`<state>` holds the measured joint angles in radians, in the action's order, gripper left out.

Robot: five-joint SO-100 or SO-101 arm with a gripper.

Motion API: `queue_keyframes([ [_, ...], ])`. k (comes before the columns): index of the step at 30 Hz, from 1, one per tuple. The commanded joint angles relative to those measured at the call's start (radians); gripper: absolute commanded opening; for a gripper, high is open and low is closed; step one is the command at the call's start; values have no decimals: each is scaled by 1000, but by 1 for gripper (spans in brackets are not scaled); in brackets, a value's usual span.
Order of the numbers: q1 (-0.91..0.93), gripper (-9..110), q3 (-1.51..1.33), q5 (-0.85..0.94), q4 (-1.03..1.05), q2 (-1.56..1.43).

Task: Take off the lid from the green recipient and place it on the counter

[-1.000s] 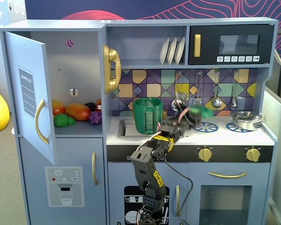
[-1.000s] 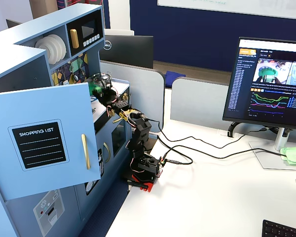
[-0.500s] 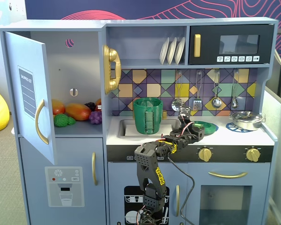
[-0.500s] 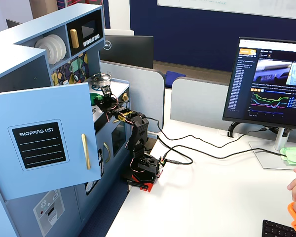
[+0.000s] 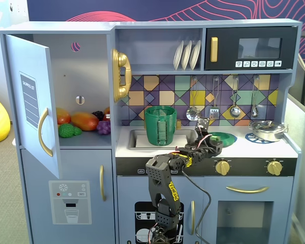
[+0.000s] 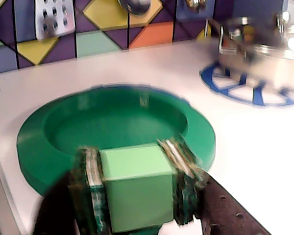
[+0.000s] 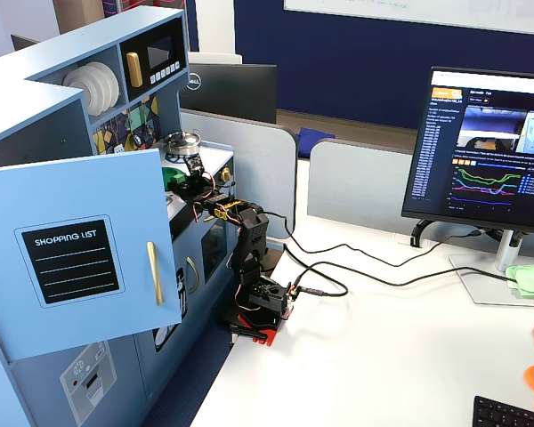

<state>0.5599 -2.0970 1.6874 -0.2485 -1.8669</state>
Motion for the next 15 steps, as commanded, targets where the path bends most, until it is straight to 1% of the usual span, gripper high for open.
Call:
queue_keyframes([
  [1,9,28,121,-6,138,-144],
  [6,-9,26,209,15,511,-373],
  [9,-35,24,196,34,802,-549],
  [12,-89,24,132,104,1117,-724],
  [15,-153,24,-21,175,1301,-882],
])
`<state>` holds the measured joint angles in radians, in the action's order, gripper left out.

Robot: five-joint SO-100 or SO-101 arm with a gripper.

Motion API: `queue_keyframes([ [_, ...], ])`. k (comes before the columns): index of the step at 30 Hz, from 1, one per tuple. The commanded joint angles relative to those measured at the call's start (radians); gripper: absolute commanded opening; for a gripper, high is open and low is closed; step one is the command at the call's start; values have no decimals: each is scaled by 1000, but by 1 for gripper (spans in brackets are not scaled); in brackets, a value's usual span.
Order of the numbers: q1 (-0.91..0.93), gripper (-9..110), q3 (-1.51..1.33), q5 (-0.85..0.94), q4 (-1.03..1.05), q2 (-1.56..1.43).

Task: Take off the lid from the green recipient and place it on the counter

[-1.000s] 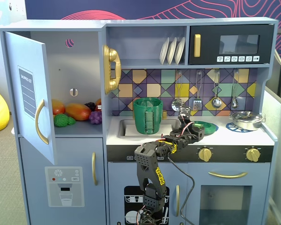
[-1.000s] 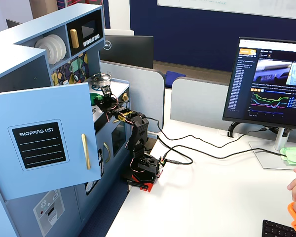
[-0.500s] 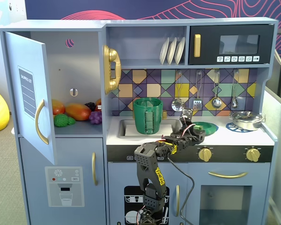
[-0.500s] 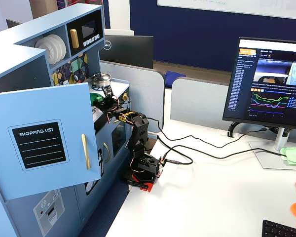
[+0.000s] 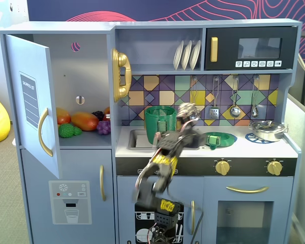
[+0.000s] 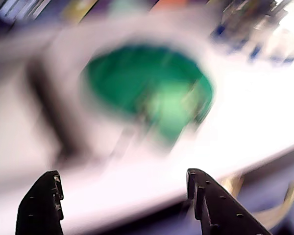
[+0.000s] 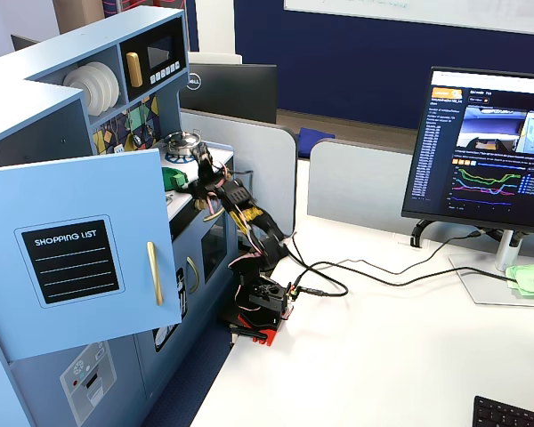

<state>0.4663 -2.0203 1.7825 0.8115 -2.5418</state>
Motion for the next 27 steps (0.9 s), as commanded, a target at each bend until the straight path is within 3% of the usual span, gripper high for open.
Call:
queue_keyframes([
  [1,-89,23,-166,78,268,-258],
  [10,-327,9,-698,52,416,-634],
  [16,-425,2,-907,-150,380,-634],
  [23,-491,0,-976,-308,469,-635],
  [27,-488,0,-976,-275,606,-635],
])
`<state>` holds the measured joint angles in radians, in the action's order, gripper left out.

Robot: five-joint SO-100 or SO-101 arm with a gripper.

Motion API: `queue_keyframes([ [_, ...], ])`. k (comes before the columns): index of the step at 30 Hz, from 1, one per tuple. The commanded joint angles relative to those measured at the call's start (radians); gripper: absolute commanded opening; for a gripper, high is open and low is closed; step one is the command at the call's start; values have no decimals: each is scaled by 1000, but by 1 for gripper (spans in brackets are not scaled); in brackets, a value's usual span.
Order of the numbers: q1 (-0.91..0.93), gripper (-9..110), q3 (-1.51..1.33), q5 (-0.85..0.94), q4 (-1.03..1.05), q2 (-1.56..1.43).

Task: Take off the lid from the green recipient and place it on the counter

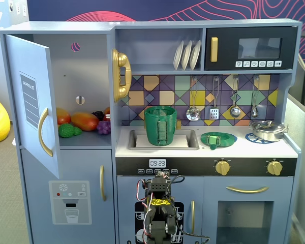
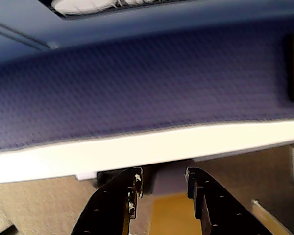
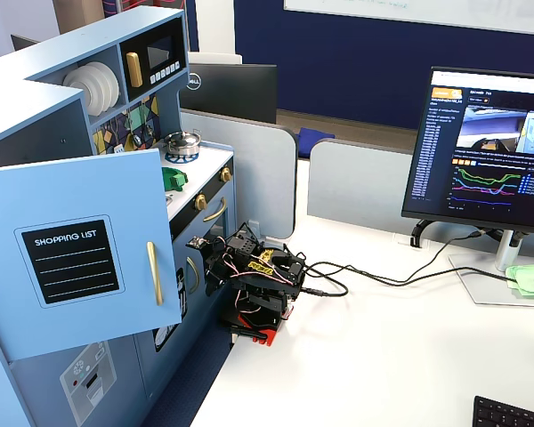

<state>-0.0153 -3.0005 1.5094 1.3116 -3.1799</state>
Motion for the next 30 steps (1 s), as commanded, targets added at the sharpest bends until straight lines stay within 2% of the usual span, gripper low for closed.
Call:
queue_keyframes([
  [1,-6,0,3,0,132,3],
  [6,6,1,3,-2,219,2],
  [30,40,1,3,3,221,2],
])
